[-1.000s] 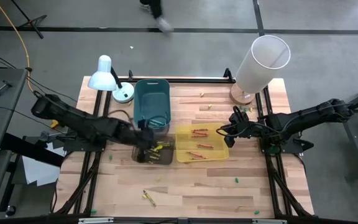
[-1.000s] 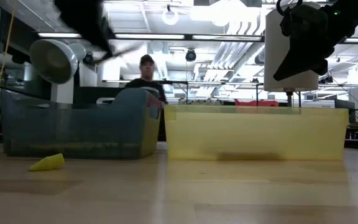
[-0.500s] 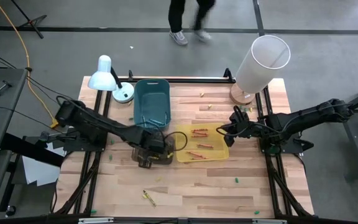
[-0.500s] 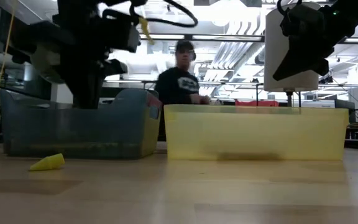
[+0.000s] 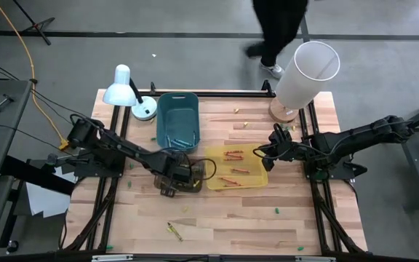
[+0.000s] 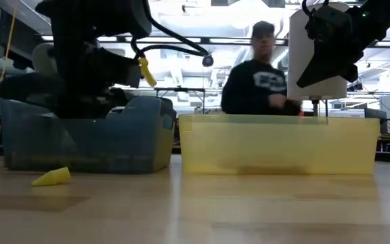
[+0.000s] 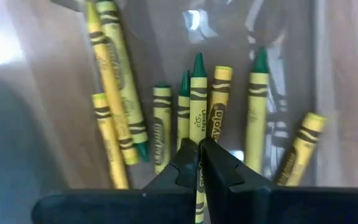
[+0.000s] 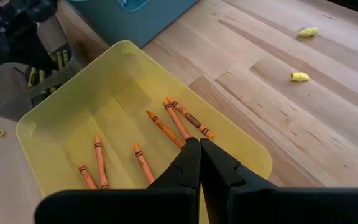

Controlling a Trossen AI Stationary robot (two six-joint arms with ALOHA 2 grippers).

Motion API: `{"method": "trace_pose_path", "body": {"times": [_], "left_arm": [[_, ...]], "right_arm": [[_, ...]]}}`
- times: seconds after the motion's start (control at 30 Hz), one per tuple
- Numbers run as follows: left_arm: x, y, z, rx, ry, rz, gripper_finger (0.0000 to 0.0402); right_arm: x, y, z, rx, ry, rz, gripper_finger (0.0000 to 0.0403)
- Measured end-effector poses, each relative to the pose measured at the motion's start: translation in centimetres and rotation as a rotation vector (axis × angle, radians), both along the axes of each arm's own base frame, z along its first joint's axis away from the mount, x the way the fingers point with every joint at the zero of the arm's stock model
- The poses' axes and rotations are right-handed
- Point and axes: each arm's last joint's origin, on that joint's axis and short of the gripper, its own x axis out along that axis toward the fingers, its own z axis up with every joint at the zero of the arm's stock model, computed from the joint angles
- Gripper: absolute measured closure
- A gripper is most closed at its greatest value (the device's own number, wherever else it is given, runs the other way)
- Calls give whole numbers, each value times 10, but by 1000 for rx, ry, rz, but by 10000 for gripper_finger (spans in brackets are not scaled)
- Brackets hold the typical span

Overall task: Sort crayons
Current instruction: Put the green crayon into the black bin

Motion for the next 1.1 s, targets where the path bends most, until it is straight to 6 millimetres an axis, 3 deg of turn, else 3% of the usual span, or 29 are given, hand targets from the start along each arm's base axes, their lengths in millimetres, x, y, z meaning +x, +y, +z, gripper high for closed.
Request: {"method": "trace_pose_path", "body": {"times": [0.27,0.77,1.1], "left_arm": [[0,10,-4,55,-10,4,401],[0,5,-5,-1,2,-66,395],[0,5,-5,-34,14,-84,339]], "right_arm": [[0,0,0,2,-1,-1,403],[0,0,0,3,-5,-1,403],[0,0,0,3,-5,-1,403]]}}
